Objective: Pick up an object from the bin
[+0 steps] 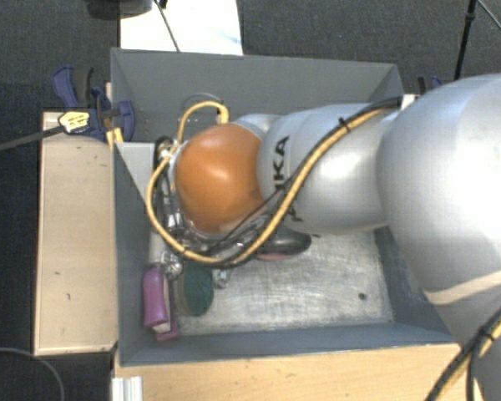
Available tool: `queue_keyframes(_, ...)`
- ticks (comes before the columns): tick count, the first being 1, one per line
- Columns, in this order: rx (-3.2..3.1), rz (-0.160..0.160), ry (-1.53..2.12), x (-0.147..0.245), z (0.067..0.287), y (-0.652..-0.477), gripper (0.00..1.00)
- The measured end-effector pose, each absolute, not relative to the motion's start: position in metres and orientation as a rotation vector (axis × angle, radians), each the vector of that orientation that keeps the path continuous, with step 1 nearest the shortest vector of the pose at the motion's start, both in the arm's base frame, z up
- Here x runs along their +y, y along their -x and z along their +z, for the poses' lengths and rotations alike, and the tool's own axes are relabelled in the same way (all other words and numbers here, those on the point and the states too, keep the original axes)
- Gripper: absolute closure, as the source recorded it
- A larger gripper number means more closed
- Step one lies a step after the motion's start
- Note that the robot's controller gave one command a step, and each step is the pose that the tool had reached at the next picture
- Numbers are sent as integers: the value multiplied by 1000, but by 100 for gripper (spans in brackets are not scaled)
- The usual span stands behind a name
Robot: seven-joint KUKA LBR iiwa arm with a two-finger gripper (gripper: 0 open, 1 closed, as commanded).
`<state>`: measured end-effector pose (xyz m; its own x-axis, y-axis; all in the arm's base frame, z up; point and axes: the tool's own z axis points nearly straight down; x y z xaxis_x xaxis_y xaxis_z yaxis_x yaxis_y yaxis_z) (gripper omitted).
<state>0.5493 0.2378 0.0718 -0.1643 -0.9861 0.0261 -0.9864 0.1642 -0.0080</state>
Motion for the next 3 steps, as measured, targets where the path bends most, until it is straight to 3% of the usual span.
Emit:
queue_keyframes(1,-2394,28,-2020,241,74,-549,100)
queue_keyframes(2,-2415,2,-2020,241,120,-551,100)
queue_keyframes(3,-2425,-1,-2008,242,133,-552,100)
